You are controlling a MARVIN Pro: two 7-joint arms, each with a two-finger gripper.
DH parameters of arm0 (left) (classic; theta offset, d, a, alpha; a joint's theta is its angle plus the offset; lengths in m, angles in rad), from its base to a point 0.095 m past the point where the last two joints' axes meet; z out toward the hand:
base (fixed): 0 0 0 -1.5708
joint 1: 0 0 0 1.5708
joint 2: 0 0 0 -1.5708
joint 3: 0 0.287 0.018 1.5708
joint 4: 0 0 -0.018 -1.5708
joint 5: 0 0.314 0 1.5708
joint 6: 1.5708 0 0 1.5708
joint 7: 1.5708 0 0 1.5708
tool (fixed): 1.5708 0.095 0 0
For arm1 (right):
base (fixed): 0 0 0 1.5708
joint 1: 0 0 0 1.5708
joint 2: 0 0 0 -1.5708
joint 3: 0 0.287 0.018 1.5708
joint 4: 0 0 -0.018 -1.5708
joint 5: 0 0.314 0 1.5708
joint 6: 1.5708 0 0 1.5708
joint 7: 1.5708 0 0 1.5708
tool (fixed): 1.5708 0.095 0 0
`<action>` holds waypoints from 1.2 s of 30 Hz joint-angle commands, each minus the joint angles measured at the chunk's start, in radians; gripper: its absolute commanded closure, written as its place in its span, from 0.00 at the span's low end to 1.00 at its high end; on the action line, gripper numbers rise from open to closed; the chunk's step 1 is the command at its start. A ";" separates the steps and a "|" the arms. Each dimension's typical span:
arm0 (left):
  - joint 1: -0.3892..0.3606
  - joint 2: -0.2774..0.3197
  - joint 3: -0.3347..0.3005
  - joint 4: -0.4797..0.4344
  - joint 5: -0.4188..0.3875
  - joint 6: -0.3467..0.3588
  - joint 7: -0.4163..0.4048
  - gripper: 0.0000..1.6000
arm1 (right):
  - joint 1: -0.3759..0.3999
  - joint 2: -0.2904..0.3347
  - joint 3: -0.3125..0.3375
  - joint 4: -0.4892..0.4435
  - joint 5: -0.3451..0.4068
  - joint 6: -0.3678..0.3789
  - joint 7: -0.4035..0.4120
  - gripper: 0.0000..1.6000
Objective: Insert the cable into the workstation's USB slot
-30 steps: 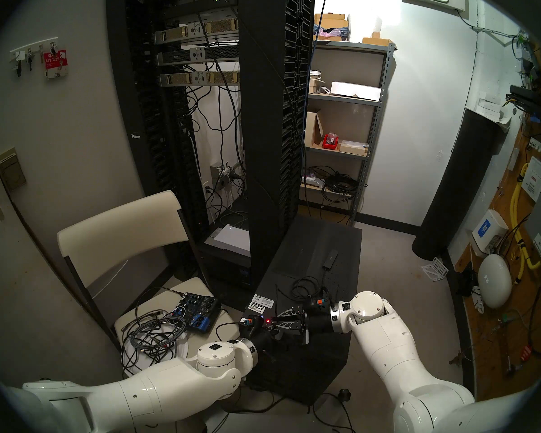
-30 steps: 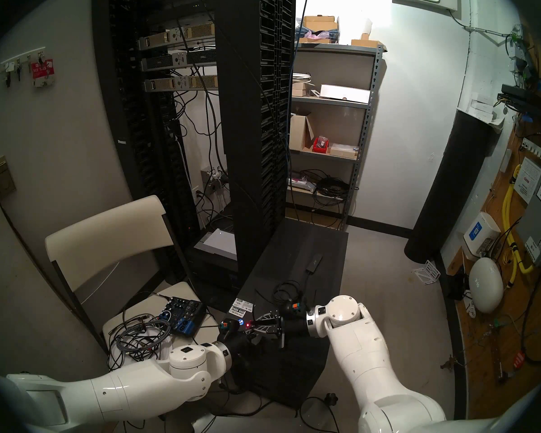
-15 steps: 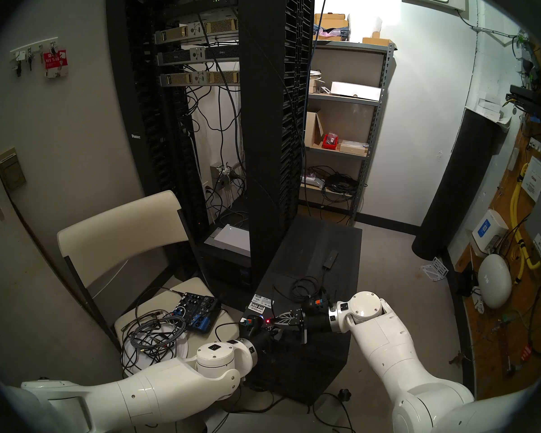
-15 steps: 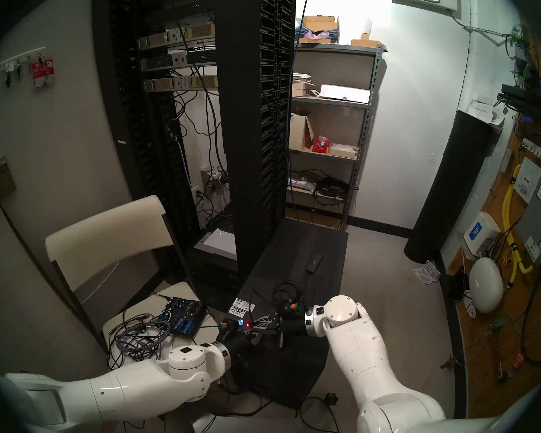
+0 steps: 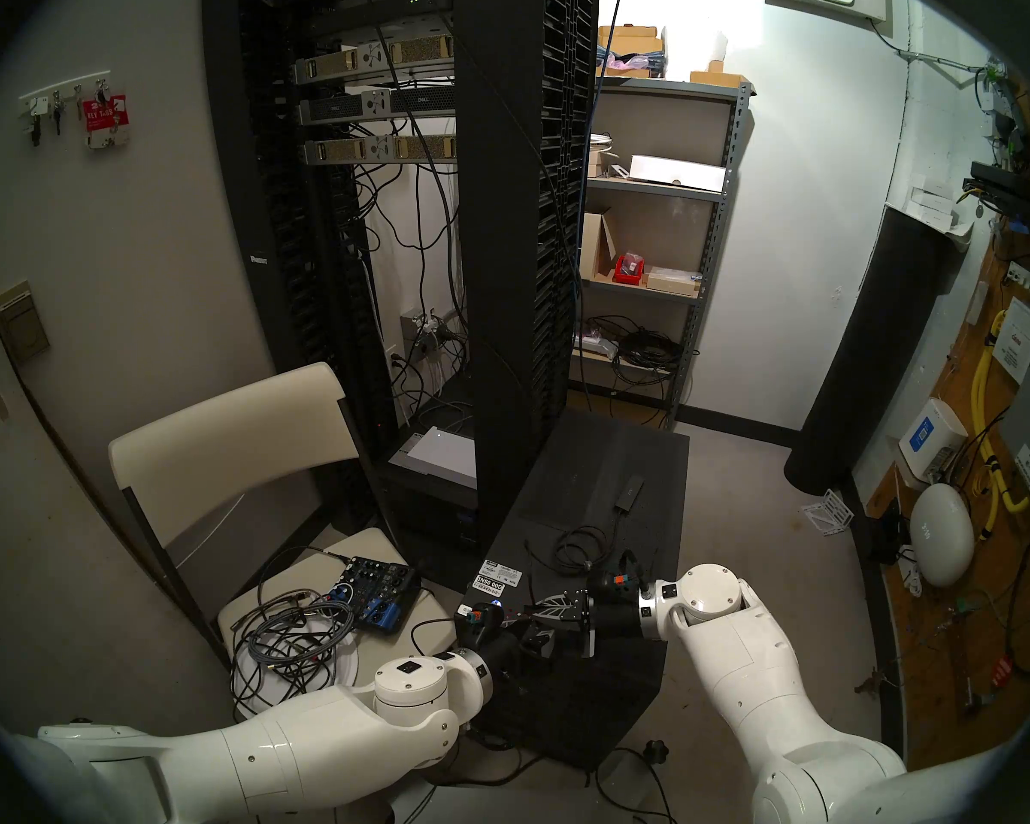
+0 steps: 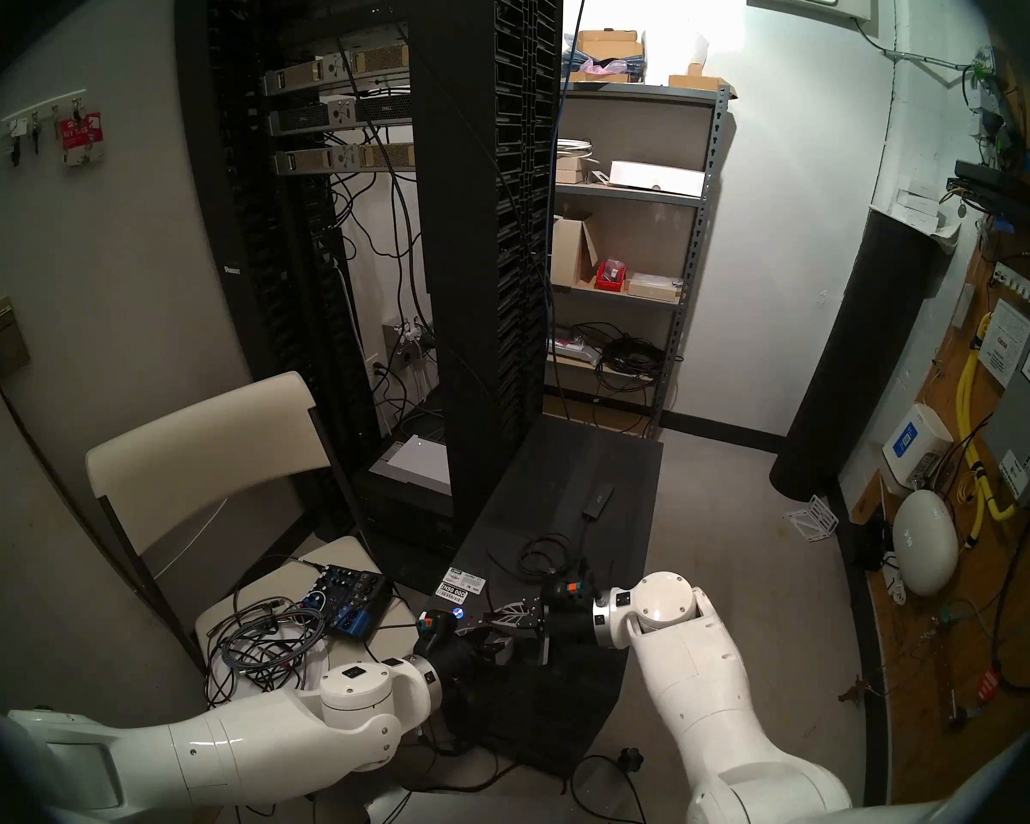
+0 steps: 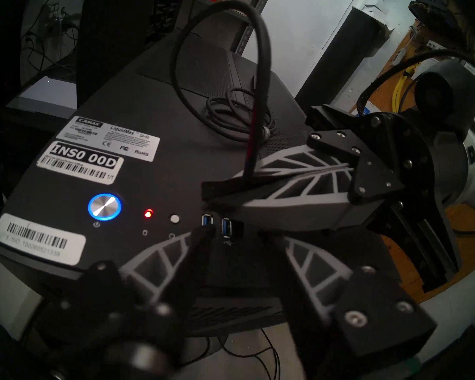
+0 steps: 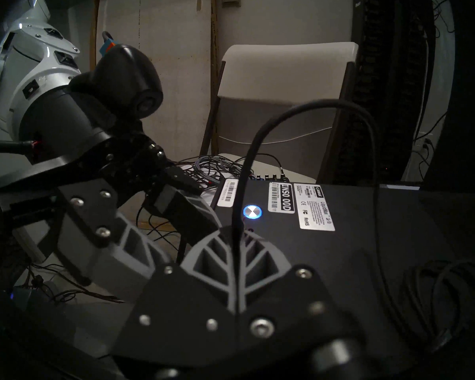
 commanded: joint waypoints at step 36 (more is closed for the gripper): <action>0.098 0.182 -0.093 -0.028 -0.008 -0.080 -0.083 0.00 | -0.092 -0.068 0.096 -0.053 0.102 -0.213 0.021 1.00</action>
